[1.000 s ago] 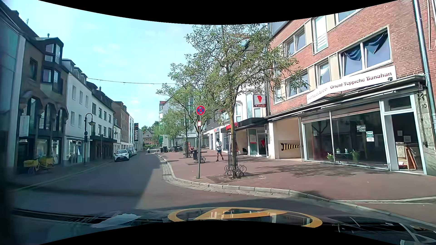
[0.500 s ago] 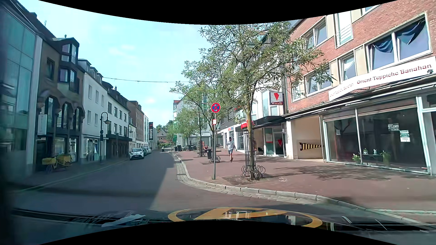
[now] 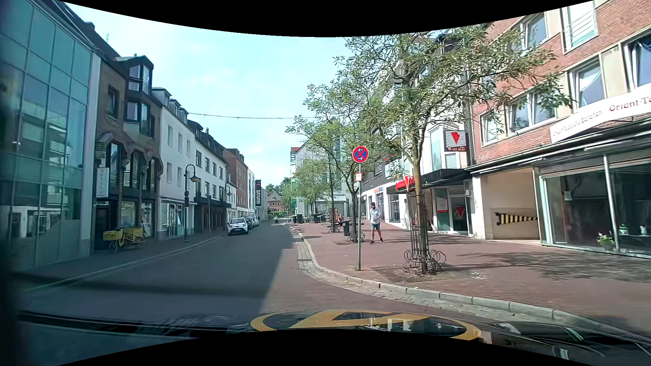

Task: Follow the waypoints while adhering to traffic rules and regulations

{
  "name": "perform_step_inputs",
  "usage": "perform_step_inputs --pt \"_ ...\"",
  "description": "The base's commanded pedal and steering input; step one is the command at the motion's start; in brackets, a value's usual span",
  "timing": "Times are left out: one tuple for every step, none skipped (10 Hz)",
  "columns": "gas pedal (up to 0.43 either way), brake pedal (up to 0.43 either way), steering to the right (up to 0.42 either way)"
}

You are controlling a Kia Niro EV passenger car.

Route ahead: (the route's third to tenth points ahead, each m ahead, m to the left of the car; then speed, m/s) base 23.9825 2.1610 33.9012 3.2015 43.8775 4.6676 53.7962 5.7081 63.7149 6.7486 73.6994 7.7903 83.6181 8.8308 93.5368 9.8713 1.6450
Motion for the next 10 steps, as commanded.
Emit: perform_step_inputs --pt "0.13 0.0 -0.627" --pt "0.13 0.0 -0.619" --pt "0.13 0.0 -0.604" --pt "0.098 0.0 -0.593" --pt "0.047 0.0 -0.58" --pt "0.047 0.0 -0.569" --pt "0.047 0.0 -0.559" --pt "0.02 0.0 -0.542" --pt "0.02 0.0 -0.522" --pt "0.02 0.0 -0.498"
